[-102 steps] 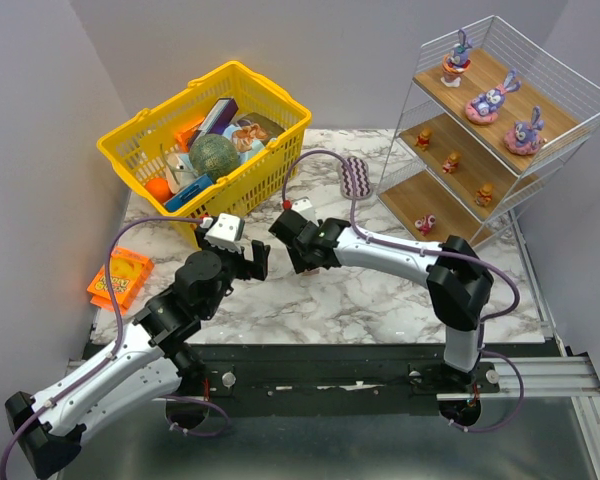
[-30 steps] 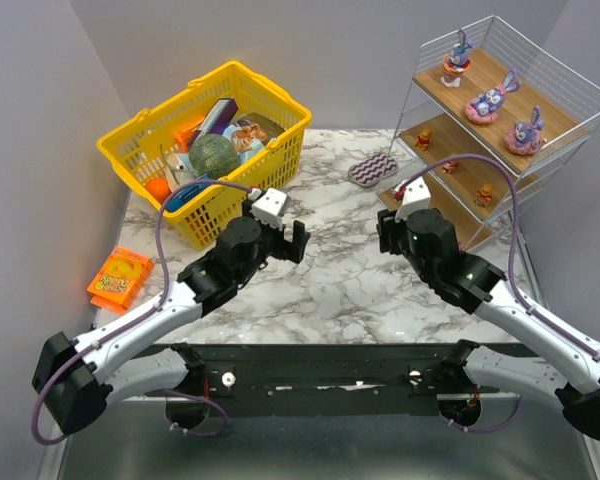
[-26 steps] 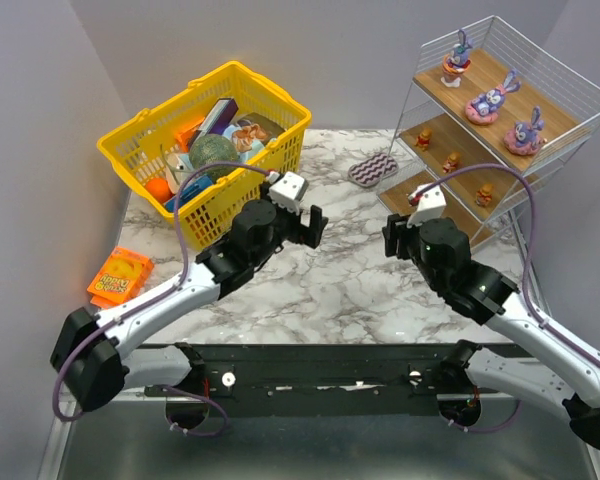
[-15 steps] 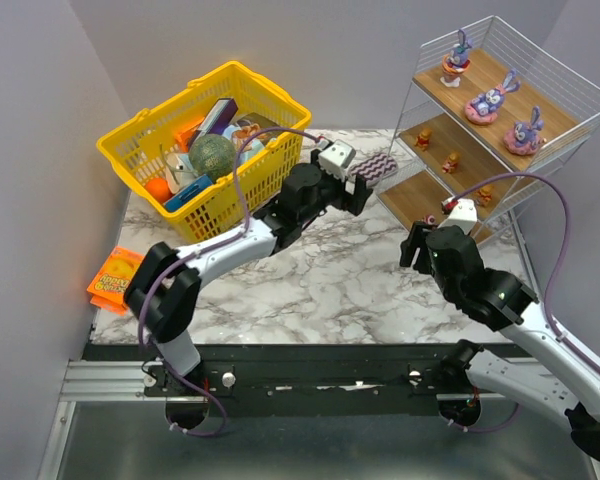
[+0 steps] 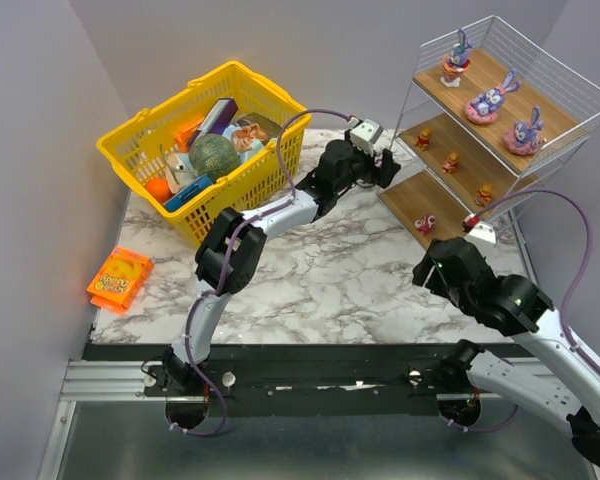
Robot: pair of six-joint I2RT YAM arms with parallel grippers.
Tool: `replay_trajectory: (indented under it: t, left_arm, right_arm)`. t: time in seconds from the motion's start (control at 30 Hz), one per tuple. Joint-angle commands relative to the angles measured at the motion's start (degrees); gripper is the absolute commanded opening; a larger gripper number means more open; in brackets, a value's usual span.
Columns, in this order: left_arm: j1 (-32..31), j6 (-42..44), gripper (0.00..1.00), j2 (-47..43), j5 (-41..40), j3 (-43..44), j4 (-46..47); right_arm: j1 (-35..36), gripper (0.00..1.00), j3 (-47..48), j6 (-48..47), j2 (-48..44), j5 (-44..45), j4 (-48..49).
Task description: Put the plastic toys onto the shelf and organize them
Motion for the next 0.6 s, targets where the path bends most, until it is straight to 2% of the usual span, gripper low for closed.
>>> replay_trajectory:
  t: [0.0,0.17,0.4,0.57]
  left_arm:
    - [0.58,-0.57,0.90,6.64,1.96,8.57,1.77]
    - [0.58,0.48,0.79,12.97,1.17,16.65,0.54]
    - [0.58,4.26,0.64,16.58,-3.30,21.59,-1.30]
    - [0.85,5.67,0.43,17.11,-5.95,22.20,-1.66]
  right_arm:
    - [-0.30,0.71,1.76,4.75,-3.27,-0.15,-7.00]
    - [-0.30,0.70,2.64,5.28,-3.98,0.55,-10.07]
    - [-0.30,0.70,3.78,5.11,-5.30,2.22,-11.75]
    - [-0.30,0.70,3.52,5.28,-5.39,2.31,-12.02]
